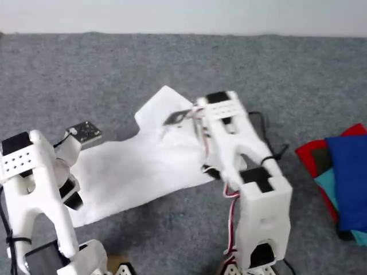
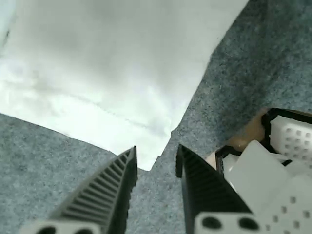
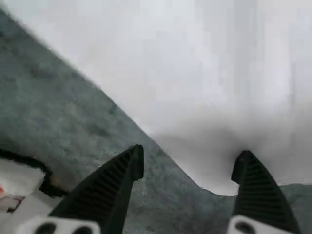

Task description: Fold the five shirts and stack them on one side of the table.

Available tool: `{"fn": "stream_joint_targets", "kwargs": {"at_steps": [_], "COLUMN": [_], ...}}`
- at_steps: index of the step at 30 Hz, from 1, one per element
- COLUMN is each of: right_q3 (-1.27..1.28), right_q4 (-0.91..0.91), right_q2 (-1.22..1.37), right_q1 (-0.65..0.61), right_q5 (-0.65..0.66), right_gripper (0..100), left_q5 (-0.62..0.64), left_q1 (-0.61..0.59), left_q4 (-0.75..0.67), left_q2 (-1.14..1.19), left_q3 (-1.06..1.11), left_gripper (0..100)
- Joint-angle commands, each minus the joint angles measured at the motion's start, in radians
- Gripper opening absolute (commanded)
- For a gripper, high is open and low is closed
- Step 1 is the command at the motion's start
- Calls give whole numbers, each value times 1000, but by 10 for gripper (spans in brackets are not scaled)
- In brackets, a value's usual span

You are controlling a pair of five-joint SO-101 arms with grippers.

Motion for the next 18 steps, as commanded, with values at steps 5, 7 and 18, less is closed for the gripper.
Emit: {"fn": "stream_joint_targets", "kwargs": {"at_steps": [5,7,18], "right_q3": [-49,-54,-232], "right_q4": [-56,-62,117], "right_q2": [-70,-61,-28], "right_q1": [45,35,38], "right_q5": [-41,-46,-129], "right_gripper": [305,307,500], "left_q5": [6,6,5], "left_q1": [11,11,11], "left_q4": [28,28,28], "left_q2": [-35,-35,-35], "left_q3": [64,81,84], "left_gripper": [126,126,126]}}
